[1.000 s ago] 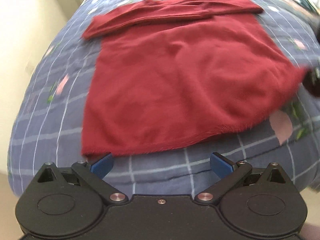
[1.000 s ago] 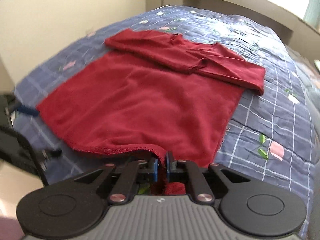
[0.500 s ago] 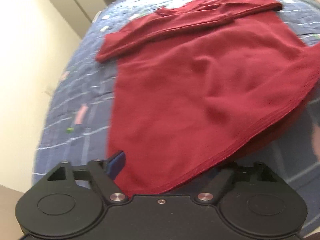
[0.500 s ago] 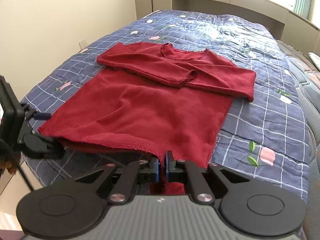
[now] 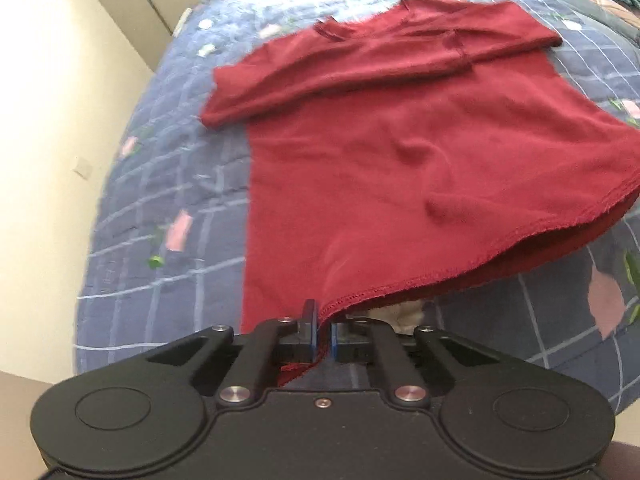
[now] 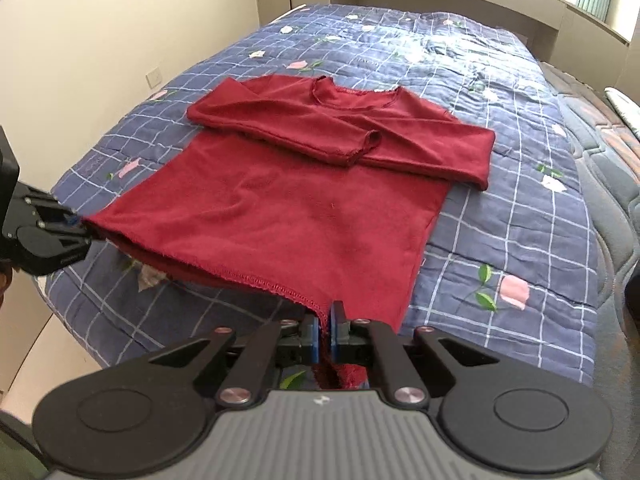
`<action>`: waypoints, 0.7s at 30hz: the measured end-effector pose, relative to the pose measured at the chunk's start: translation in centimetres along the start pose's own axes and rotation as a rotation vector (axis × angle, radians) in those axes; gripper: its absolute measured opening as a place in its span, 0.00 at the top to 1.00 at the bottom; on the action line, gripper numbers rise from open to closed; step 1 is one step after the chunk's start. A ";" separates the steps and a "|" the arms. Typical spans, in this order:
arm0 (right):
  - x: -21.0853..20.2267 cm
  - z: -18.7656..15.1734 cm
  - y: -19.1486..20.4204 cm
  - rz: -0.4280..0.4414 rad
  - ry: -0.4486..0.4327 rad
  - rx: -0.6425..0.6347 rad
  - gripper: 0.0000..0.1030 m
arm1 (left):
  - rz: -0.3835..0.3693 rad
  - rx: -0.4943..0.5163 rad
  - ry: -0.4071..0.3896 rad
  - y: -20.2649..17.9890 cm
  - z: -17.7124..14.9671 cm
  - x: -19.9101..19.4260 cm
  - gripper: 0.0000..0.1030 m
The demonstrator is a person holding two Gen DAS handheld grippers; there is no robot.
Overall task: Fold small clothes
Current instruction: 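Grasp the hem with the right tool while the left tool grasps the other hem corner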
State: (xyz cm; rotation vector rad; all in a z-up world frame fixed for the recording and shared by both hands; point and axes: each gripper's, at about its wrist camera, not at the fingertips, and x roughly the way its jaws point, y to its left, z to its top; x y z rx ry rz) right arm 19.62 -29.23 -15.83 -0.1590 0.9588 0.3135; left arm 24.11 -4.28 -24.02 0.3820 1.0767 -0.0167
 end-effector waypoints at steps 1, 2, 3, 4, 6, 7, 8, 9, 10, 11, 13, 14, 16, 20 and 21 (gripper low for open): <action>-0.4 0.1 0.1 -0.004 -0.006 -0.002 0.95 | 0.018 0.002 -0.011 0.1 0.2 -0.6 0.95; -1.0 0.1 0.2 -0.009 -0.013 0.000 0.95 | 0.029 -0.002 -0.023 0.0 0.4 -1.1 0.95; -1.5 0.2 0.2 -0.012 -0.021 0.007 0.95 | 0.037 -0.009 -0.036 0.1 0.6 -1.8 0.95; -2.2 0.2 0.3 -0.014 -0.031 0.015 0.95 | 0.044 -0.015 -0.049 0.2 0.8 -2.4 0.95; -3.4 0.1 0.5 -0.014 -0.051 0.021 0.95 | 0.052 -0.027 -0.072 0.4 1.0 -3.7 0.96; -4.0 0.1 0.5 -0.011 -0.059 0.018 0.95 | 0.051 -0.029 -0.084 0.5 1.0 -4.5 0.96; -4.6 -0.2 0.7 -0.008 -0.066 0.011 0.95 | 0.049 -0.025 -0.094 0.6 0.9 -5.3 0.96; -5.2 -0.4 0.8 -0.003 -0.068 0.002 0.95 | 0.048 -0.015 -0.101 0.7 0.8 -5.8 0.96; -5.7 -0.6 0.8 0.002 -0.068 -0.008 0.95 | 0.048 -0.006 -0.108 0.7 0.6 -6.5 0.96; -6.2 -0.9 1.0 0.007 -0.065 -0.023 0.95 | 0.047 -0.004 -0.111 0.8 0.4 -7.1 0.96; -7.4 -1.7 1.3 0.020 -0.055 -0.054 0.95 | 0.024 -0.011 -0.105 1.2 -0.3 -8.5 0.96; -8.0 -2.3 1.4 0.031 -0.049 -0.064 0.95 | 0.014 -0.005 -0.105 1.3 -0.7 -9.2 0.96; -8.9 -3.3 1.5 0.048 -0.038 -0.063 0.95 | 0.002 0.017 -0.102 1.2 -2.0 -10.7 0.96; -9.8 -4.9 0.7 0.073 -0.020 0.003 0.95 | -0.041 0.003 -0.065 1.0 -4.4 -13.0 0.95; -9.8 -5.0 0.4 0.080 -0.016 0.026 0.95 | -0.049 -0.007 -0.055 0.9 -4.7 -13.1 0.95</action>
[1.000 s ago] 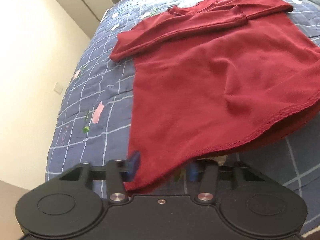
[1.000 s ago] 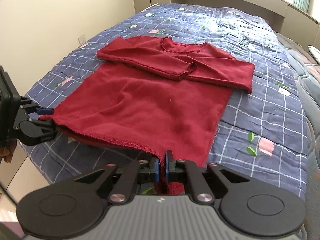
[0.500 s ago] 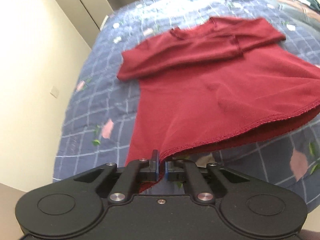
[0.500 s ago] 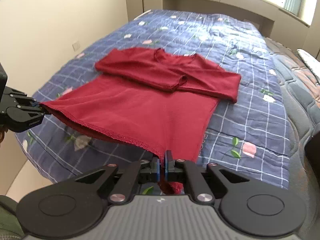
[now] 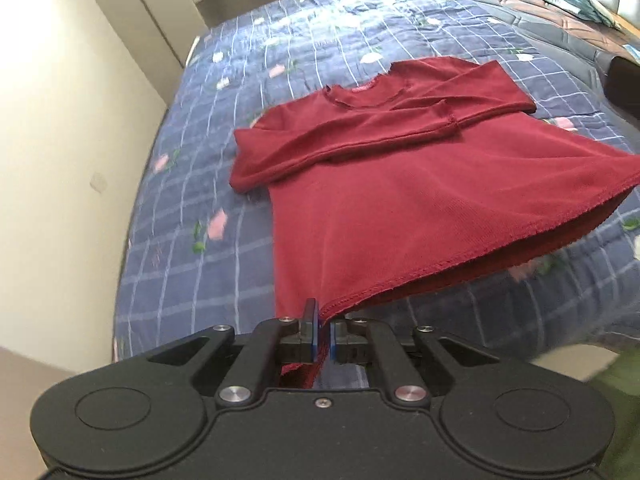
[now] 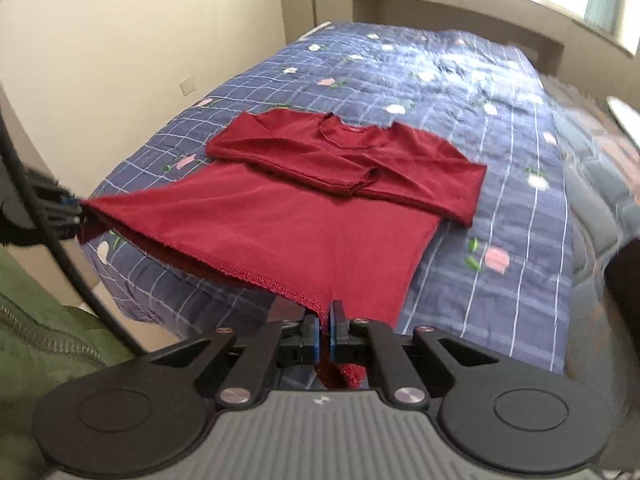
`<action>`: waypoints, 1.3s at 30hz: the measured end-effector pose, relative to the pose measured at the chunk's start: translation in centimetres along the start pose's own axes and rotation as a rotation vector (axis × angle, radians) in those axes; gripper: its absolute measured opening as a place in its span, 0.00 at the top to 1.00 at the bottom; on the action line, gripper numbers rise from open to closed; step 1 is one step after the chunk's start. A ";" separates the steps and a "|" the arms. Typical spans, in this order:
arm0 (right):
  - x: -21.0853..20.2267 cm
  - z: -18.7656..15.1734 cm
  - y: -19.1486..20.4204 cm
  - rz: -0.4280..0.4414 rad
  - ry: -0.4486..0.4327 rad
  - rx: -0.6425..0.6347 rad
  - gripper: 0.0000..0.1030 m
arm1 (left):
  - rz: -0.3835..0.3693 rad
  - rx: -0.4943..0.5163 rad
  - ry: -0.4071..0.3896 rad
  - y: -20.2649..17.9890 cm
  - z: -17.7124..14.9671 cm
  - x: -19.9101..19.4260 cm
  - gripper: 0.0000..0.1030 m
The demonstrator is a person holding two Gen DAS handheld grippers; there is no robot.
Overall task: Fold small clothes
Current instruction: 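Grasp the hem with the right tool while the left tool grasps the other hem corner, then lift the hem with both tools and fold it over toward the collar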
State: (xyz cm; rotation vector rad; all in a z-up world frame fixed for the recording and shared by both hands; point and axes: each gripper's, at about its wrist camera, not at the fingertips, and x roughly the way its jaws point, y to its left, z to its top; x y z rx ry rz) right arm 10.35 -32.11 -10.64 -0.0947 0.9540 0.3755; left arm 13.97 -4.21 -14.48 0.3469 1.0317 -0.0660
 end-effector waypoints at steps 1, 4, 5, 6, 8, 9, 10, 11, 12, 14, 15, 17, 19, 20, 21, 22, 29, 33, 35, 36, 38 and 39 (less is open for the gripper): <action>0.1 0.0 -0.3 0.005 0.002 0.016 0.95 | -0.007 -0.006 0.012 0.0 -0.2 0.0 0.95; 0.3 0.4 -0.8 0.007 -0.001 0.024 0.95 | 0.003 0.025 0.029 -0.7 0.0 0.1 0.95; 0.4 0.5 -0.9 0.007 0.000 0.025 0.95 | 0.005 0.038 0.033 -0.8 0.2 0.4 0.95; 0.6 0.6 -1.0 0.009 0.002 0.030 0.95 | 0.006 0.048 0.038 -0.9 0.4 0.5 0.95; 0.9 0.7 -1.4 0.012 0.010 0.046 0.95 | 0.008 0.061 0.056 -1.1 0.5 0.8 0.95; 1.0 0.7 -1.5 0.014 0.015 0.055 0.95 | 0.008 0.063 0.063 -1.2 0.5 1.0 0.95; 1.3 0.9 -1.6 0.015 0.019 0.063 0.95 | 0.008 0.063 0.071 -1.1 0.5 1.1 0.95; 1.5 1.1 -1.6 0.015 0.022 0.068 0.95 | 0.008 0.064 0.077 -1.1 0.6 1.2 0.95; 1.7 1.3 -1.6 0.012 0.024 0.071 0.94 | 0.009 0.064 0.082 -1.0 0.8 1.3 0.95; 2.3 1.8 -1.5 0.002 0.028 0.069 0.94 | 0.009 0.066 0.093 -0.8 1.2 1.7 0.94; 2.6 2.0 -1.5 -0.005 0.029 0.068 0.94 | 0.011 0.068 0.099 -0.7 1.4 2.0 0.94; 3.5 2.6 -1.6 -0.018 0.034 0.074 0.94 | 0.014 0.070 0.110 -0.5 1.9 2.7 0.94; 4.4 3.4 -1.8 -0.033 0.041 0.081 0.94 | 0.008 0.065 0.116 -0.2 2.5 3.5 0.94; 4.8 4.0 -2.0 -0.041 0.044 0.087 0.94 | 0.001 0.060 0.118 0.1 3.0 4.0 0.94; 5.1 4.6 -2.3 -0.048 0.044 0.093 0.94 | -0.007 0.053 0.118 0.4 3.6 4.4 0.94; 5.3 5.4 -2.5 -0.056 0.040 0.098 0.94 | -0.013 0.044 0.114 0.7 4.2 4.7 0.94; 8.2 14.2 -5.0 -0.119 -0.023 0.082 0.94 | -0.078 0.026 0.058 4.2 12.5 7.2 0.94; 11.6 20.0 -6.9 -0.154 -0.036 0.058 0.94 | -0.118 0.016 0.043 6.5 18.5 10.0 0.94; 13.5 22.7 -8.0 -0.172 -0.028 0.056 0.94 | -0.132 0.016 0.042 7.5 21.4 11.9 0.94; 14.3 23.7 -8.5 -0.178 -0.025 0.059 0.94 | -0.134 0.021 0.041 7.8 22.7 12.9 0.94; 16.0 26.0 -9.2 -0.194 -0.015 0.061 0.93 | -0.123 0.051 0.025 8.2 25.3 14.8 0.94; 16.7 26.8 -9.5 -0.200 -0.008 0.059 0.93 | -0.113 0.069 0.022 8.4 26.4 15.8 0.94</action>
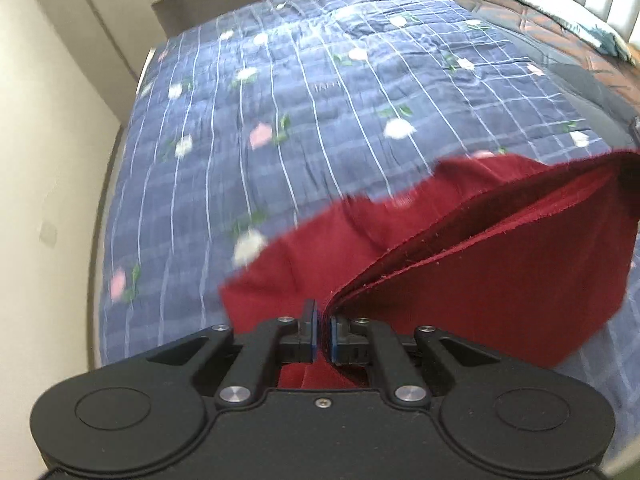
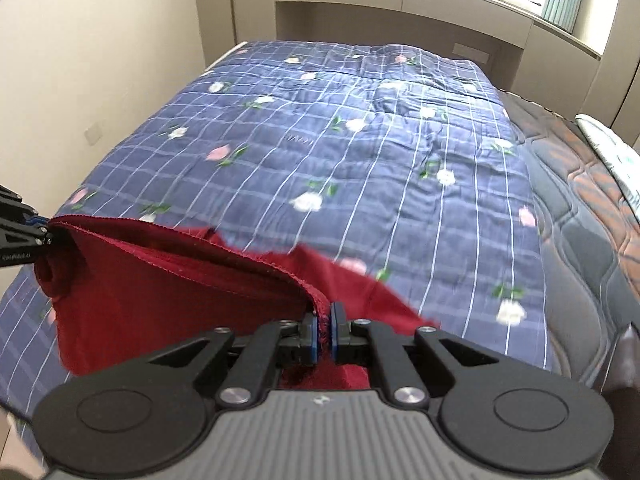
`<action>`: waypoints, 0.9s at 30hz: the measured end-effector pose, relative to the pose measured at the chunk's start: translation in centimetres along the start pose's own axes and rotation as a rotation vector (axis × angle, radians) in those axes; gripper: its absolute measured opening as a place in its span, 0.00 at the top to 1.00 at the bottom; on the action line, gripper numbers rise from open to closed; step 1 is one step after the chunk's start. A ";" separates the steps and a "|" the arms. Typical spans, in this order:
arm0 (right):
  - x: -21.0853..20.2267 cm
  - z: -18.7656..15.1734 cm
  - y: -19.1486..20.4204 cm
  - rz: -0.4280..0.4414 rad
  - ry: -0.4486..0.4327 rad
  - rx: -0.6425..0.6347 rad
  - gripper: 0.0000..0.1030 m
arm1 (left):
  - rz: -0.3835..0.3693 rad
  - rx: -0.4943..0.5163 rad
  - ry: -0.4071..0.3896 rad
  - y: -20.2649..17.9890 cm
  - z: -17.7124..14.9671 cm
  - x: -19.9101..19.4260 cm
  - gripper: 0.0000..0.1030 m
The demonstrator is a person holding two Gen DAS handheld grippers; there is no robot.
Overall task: Fold small clothes
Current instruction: 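Lift the hem with both tools and fold it over toward the collar, then open both tools and release the folded sweater onto the bedspread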
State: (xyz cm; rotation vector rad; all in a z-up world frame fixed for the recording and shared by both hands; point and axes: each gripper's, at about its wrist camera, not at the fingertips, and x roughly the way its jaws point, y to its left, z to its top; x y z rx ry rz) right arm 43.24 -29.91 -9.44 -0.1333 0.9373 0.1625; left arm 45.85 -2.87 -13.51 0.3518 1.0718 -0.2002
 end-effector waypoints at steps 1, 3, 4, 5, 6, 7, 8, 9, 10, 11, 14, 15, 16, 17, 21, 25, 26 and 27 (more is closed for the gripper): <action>0.8 0.8 -0.1 -0.005 0.006 -0.004 0.93 | 0.010 0.011 0.003 0.2 1.0 0.9 0.94; 2.5 2.2 -0.1 -0.004 0.025 -0.005 0.93 | 0.012 0.018 0.019 0.8 3.0 2.7 0.94; 3.5 2.8 -0.2 -0.006 0.040 -0.001 0.93 | 0.006 0.017 0.031 1.0 3.9 3.5 0.94; 4.2 3.1 -0.5 -0.009 0.054 0.003 0.93 | -0.003 0.011 0.050 1.2 4.6 4.4 0.94; 5.0 3.5 -0.5 -0.012 0.071 0.008 0.92 | -0.013 -0.002 0.068 1.6 5.3 5.3 0.94; 5.8 3.7 -0.6 -0.013 0.085 0.014 0.92 | -0.024 -0.013 0.081 1.7 5.8 6.0 0.94; 6.5 3.9 -0.7 -0.013 0.097 0.018 0.92 | -0.039 -0.024 0.095 1.9 6.3 6.9 0.94; 7.1 4.0 -0.7 -0.016 0.109 0.018 0.92 | -0.048 -0.032 0.105 2.1 6.4 7.5 0.94; 7.6 4.1 -0.6 -0.019 0.119 0.017 0.92 | -0.054 -0.037 0.116 2.2 6.7 8.2 0.94; 8.0 4.1 -0.7 -0.021 0.126 0.018 0.92 | -0.059 -0.042 0.125 2.3 6.9 8.8 0.94; 8.8 4.3 -0.7 -0.026 0.139 0.020 0.90 | -0.076 -0.061 0.142 2.6 7.1 10.0 0.94; 8.9 4.4 -0.7 -0.029 0.141 0.018 0.90 | -0.082 -0.069 0.144 2.7 7.2 10.3 0.92; 9.1 4.5 -0.7 -0.030 0.144 0.016 0.89 | -0.087 -0.079 0.144 2.8 7.3 10.6 0.90; 9.2 4.7 -0.7 -0.032 0.145 0.015 0.89 | -0.093 -0.089 0.144 2.9 7.3 10.8 0.88; 9.0 5.1 -0.6 -0.042 0.134 0.010 0.84 | -0.122 -0.145 0.142 3.7 7.6 11.1 0.80; 8.0 4.8 -0.6 -0.047 0.111 0.027 0.74 | -0.110 -0.191 0.119 4.6 7.9 10.8 0.47; 7.6 4.6 -0.6 -0.049 0.104 0.033 0.66 | -0.099 -0.203 0.107 4.8 7.9 10.4 0.44; 7.0 4.4 -0.6 -0.048 0.094 0.042 0.57 | -0.091 -0.215 0.096 5.2 7.9 10.0 0.38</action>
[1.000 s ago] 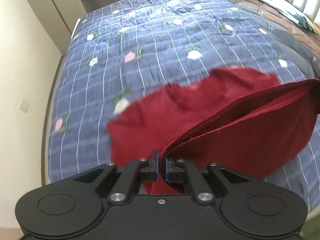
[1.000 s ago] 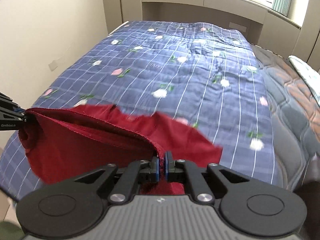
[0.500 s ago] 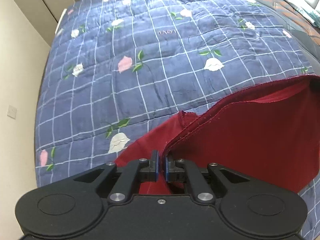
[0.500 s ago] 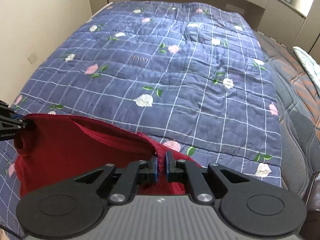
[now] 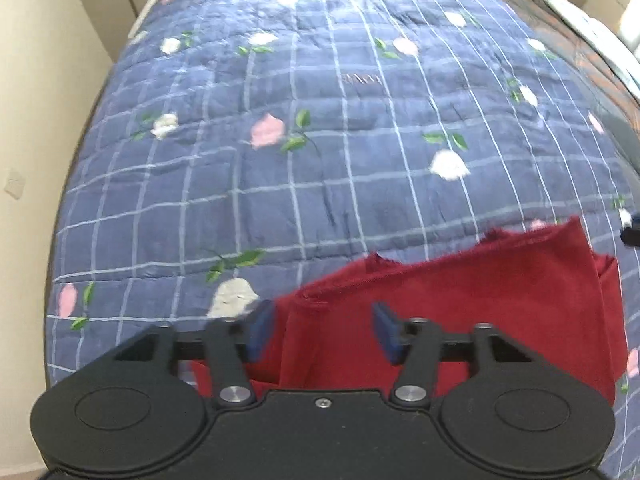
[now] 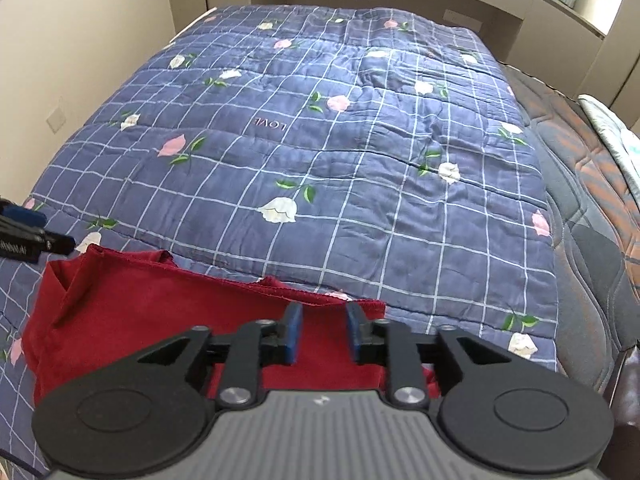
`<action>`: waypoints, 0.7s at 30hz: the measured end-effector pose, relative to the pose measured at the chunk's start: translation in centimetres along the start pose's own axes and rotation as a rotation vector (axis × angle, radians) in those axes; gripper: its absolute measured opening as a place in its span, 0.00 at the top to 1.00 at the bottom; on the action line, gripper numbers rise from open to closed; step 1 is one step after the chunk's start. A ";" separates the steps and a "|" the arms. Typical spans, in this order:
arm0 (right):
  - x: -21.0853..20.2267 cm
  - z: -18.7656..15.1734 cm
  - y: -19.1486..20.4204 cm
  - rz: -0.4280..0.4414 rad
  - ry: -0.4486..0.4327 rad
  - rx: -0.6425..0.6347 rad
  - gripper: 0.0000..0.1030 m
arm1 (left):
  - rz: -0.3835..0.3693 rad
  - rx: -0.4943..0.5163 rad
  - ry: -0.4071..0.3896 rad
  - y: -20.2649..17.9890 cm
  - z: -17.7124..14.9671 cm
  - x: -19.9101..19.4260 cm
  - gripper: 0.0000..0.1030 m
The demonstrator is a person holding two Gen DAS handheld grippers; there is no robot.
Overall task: Fold small clothes
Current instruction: 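Open both tools and release the folded sweater onto the bedspread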
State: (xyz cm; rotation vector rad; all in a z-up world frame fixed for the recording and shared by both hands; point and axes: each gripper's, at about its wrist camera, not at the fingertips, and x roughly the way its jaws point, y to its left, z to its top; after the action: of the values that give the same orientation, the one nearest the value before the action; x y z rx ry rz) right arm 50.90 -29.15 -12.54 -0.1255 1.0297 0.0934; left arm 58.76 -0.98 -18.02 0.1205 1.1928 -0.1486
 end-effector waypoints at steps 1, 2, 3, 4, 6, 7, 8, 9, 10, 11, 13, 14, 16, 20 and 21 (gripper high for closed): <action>-0.5 -0.3 0.0 0.003 -0.010 0.010 0.53 | 0.005 -0.013 -0.013 0.3 0.0 -0.4 0.32; -1.1 -0.6 0.0 0.006 -0.023 0.022 0.44 | 0.011 -0.034 -0.025 0.7 -0.1 -1.0 0.29; -1.9 -1.1 0.0 0.006 -0.038 0.035 0.33 | 0.018 -0.055 -0.034 1.0 -0.2 -1.5 0.20; -2.6 -1.6 0.0 0.004 -0.054 0.048 0.27 | 0.030 -0.083 -0.044 1.4 -0.5 -2.0 0.13; -4.3 -2.8 0.1 -0.003 -0.093 0.075 0.07 | 0.047 -0.147 -0.068 2.4 -1.4 -3.2 0.07; -5.2 -3.5 0.2 -0.007 -0.115 0.085 0.05 | 0.047 -0.181 -0.078 2.8 -2.1 -3.8 0.04; -6.0 -4.0 0.1 -0.010 -0.130 0.088 0.03 | 0.046 -0.217 -0.085 3.2 -2.8 -4.3 0.03; -6.9 -4.8 0.2 -0.015 -0.145 0.087 0.02 | 0.042 -0.250 -0.093 3.7 -3.6 -4.9 0.02; -7.6 -5.3 0.1 -0.022 -0.157 0.085 0.01 | 0.032 -0.293 -0.109 4.1 -4.6 -5.6 0.01; -8.5 -6.0 0.1 -0.031 -0.173 0.083 0.00 | 0.024 -0.330 -0.125 4.4 -5.5 -6.2 0.01; -10.1 -7.4 0.0 -0.043 -0.196 0.091 0.00 | 0.011 -0.420 -0.158 5.0 -7.7 -7.5 0.01; -10.9 -8.1 -0.2 -0.043 -0.206 0.101 0.00 | 0.005 -0.455 -0.167 5.1 -8.8 -8.1 0.01; -12.6 -9.7 -0.5 -0.037 -0.222 0.130 0.00 | 0.010 -0.494 -0.163 4.9 -10.9 -9.1 0.01; -15.8 -13.7 -1.0 -0.024 -0.243 0.181 0.00 | 0.056 -0.506 -0.151 3.8 -15.0 -11.4 0.01; -16.6 -14.6 -1.0 -0.023 -0.245 0.183 0.00 | 0.066 -0.506 -0.151 3.3 -16.0 -11.9 0.01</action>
State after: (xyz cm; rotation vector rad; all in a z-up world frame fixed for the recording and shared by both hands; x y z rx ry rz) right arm 30.13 -32.59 -5.71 0.0399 0.7874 -0.0070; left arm 40.41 5.67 -12.71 -0.2909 1.0425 0.2011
